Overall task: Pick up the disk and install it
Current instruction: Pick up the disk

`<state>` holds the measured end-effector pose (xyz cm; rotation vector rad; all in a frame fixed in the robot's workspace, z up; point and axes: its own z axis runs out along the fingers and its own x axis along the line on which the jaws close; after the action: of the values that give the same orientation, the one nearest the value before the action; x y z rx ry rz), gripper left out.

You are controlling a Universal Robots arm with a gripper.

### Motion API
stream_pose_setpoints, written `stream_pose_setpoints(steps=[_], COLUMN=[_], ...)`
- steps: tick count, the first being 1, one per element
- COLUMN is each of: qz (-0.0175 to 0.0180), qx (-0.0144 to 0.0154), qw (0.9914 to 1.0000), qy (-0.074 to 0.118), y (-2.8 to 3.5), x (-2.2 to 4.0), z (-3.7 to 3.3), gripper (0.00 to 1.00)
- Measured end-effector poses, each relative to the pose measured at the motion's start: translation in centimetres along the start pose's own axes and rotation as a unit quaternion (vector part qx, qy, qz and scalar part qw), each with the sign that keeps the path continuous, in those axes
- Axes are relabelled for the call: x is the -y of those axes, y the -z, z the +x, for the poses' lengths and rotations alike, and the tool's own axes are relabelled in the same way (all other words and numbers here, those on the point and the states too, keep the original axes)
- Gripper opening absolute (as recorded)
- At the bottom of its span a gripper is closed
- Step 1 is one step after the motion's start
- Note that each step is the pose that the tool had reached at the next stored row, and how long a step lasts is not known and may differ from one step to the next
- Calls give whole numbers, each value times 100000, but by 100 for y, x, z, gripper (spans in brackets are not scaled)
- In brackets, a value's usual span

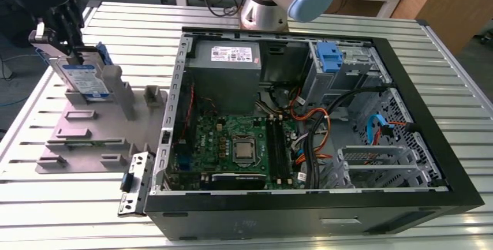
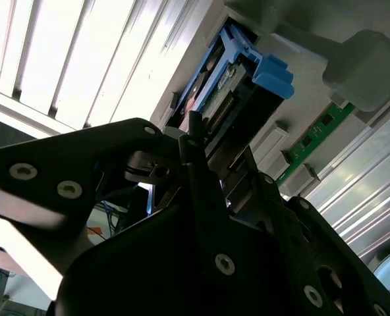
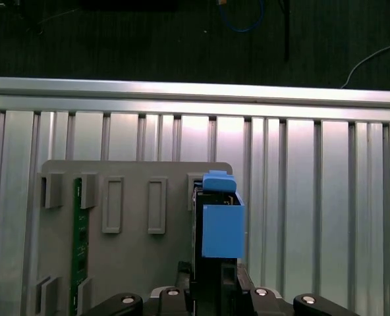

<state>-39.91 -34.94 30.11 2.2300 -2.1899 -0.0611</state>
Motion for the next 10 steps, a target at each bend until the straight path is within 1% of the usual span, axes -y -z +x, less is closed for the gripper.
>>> stream_pose_setpoints(steps=[3, 7, 8, 10], qz=[-20, -19, -9, -6], qx=[-13, -11, 17, 22], qw=[100000, 100000, 99997, 99996], qy=[3, -93, -744, -856], y=[14, 16, 6, 5], x=[-1, 1, 18, 21], z=[0, 0, 4, 5], gripper=[35, 35, 35, 35])
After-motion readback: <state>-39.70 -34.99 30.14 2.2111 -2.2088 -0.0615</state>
